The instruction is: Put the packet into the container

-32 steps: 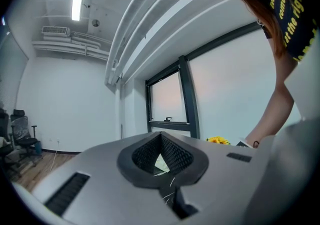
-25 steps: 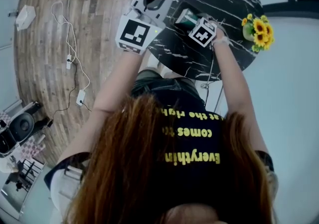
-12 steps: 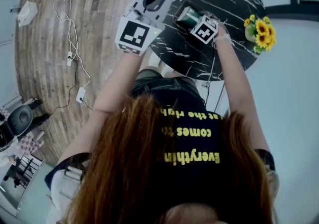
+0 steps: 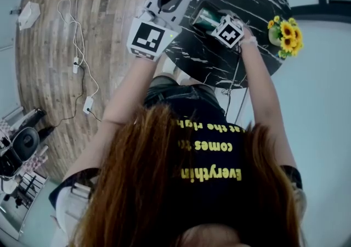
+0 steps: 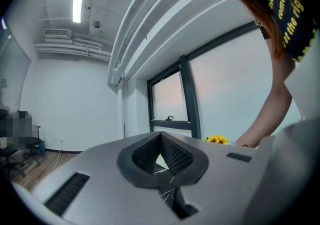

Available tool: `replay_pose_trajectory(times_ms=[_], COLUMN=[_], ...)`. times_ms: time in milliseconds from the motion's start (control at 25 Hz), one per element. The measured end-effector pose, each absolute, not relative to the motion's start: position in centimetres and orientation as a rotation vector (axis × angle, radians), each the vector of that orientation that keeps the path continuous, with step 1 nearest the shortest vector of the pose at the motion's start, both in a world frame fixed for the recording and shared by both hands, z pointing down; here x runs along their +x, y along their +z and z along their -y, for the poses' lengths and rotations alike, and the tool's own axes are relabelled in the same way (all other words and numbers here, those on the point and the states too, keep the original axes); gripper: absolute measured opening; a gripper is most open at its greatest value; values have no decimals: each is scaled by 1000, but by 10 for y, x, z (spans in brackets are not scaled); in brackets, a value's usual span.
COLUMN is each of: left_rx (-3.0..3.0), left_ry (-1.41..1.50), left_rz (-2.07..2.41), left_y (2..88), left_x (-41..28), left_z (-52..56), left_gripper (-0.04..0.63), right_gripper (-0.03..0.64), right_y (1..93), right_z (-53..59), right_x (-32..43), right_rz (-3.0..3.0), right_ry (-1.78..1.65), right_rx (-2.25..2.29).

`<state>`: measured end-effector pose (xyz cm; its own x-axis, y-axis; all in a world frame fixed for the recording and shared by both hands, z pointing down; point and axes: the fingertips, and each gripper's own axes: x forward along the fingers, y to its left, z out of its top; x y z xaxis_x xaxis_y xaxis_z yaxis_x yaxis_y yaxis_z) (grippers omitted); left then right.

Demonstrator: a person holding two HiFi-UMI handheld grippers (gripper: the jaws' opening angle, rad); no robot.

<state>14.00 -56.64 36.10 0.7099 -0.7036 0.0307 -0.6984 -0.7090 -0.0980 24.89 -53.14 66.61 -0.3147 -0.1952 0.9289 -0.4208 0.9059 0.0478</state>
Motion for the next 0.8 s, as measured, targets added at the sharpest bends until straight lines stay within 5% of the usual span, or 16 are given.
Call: replay_pose_trajectory(times_ms=[360,800], left_rx=[-2825,-2823], left_ry=[-70,-62], left_rz=[-1154,-1145], left_y=[357,354], left_x=[143,141], left_z=[564,562], left_gripper=[0,0], right_gripper=[381,114], right_y=[652,632], right_z=[526,534], right_x=[253,252], right_rz=[1909,1938], right_ry=[225,197], right_rx=[442,532])
